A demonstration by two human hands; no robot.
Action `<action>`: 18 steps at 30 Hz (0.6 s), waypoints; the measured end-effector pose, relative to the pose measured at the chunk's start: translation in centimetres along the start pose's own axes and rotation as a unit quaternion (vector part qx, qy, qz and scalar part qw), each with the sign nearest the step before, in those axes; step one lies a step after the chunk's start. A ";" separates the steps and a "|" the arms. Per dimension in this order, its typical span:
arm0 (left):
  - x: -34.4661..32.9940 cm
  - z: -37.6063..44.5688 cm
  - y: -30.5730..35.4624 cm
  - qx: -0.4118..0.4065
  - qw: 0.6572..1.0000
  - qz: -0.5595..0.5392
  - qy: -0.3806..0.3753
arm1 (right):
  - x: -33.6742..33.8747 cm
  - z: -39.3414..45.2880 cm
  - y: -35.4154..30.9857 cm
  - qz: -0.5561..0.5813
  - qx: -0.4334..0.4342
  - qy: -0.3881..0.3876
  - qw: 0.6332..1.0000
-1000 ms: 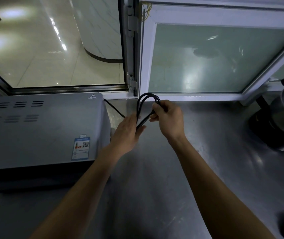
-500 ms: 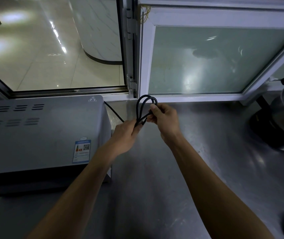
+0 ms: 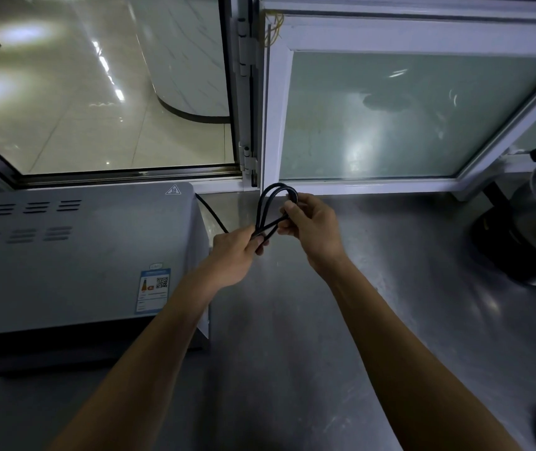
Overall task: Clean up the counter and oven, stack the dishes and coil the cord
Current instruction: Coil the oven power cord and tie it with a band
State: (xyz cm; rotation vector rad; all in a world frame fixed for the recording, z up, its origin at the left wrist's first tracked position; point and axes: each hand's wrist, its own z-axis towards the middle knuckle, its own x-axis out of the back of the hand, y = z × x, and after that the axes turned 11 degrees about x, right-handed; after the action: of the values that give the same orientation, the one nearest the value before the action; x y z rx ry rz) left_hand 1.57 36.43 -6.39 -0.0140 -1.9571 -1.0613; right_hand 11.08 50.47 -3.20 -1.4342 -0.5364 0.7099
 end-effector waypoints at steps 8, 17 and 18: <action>0.8 -0.5 0.3 0.001 0.998 0.052 -0.020 | 0.1 0.7 0.0 -0.057 0.036 -0.004 0.998; 0.5 -1.3 -0.1 0.024 0.999 -0.004 -0.027 | -0.1 0.7 0.3 -0.099 0.040 0.000 0.994; 0.5 -1.3 -0.1 0.029 0.999 -0.014 -0.022 | -0.2 0.8 0.3 -0.101 0.042 0.002 0.994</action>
State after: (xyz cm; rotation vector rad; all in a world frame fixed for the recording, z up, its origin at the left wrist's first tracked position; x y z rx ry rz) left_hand 2.14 35.32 -5.83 0.0213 -2.0314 -1.0299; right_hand 10.35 50.86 -3.38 -1.2818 -0.6324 0.5617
